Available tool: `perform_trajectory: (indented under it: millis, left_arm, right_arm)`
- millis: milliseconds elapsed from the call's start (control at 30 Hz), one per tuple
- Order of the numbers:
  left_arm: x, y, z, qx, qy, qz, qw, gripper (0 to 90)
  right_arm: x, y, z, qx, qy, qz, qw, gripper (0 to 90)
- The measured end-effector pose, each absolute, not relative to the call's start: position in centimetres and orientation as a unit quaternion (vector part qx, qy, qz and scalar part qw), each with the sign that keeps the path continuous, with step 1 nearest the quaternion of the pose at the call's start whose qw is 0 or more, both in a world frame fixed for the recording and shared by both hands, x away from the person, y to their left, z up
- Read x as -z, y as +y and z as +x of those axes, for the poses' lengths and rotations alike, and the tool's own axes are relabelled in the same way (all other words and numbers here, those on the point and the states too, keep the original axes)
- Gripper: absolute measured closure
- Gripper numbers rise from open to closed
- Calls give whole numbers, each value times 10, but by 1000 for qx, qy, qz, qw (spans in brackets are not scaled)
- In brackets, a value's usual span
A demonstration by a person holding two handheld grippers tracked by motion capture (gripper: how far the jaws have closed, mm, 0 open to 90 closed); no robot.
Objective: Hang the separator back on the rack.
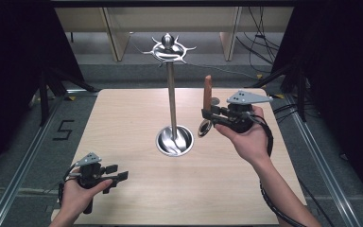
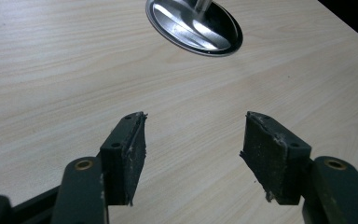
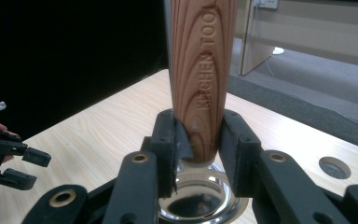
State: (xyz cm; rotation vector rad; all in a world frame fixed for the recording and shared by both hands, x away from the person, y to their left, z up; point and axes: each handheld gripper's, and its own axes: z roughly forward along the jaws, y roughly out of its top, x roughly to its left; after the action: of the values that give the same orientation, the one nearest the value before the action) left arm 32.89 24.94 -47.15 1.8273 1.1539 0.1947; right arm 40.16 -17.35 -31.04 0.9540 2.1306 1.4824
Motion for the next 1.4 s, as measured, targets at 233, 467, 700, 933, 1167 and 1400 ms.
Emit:
perform_trajectory:
  millis: [233,467,700,933,1167,1400]
  left_arm:
    - [471,249,329,-82,471,743,468,384]
    - [470,250,329,-84,471,743,469,385]
    - [470,249,328,-84,468,744,469,384]
    - [470,249,328,-85,471,743,468,385]
    - [470,249,329,-84,474,740,469,385]
    - [470,250,329,-85,474,742,467,385]
  right_arm:
    - [309,-169,401,-529,756,340,184,696]
    - [308,-166,400,-536,751,340,184,696]
    - [304,-163,400,-536,748,346,183,696]
    - [300,-160,402,-538,746,346,183,696]
    - [297,-153,402,-539,742,351,187,696]
    - [295,-146,404,-542,743,349,181,696]
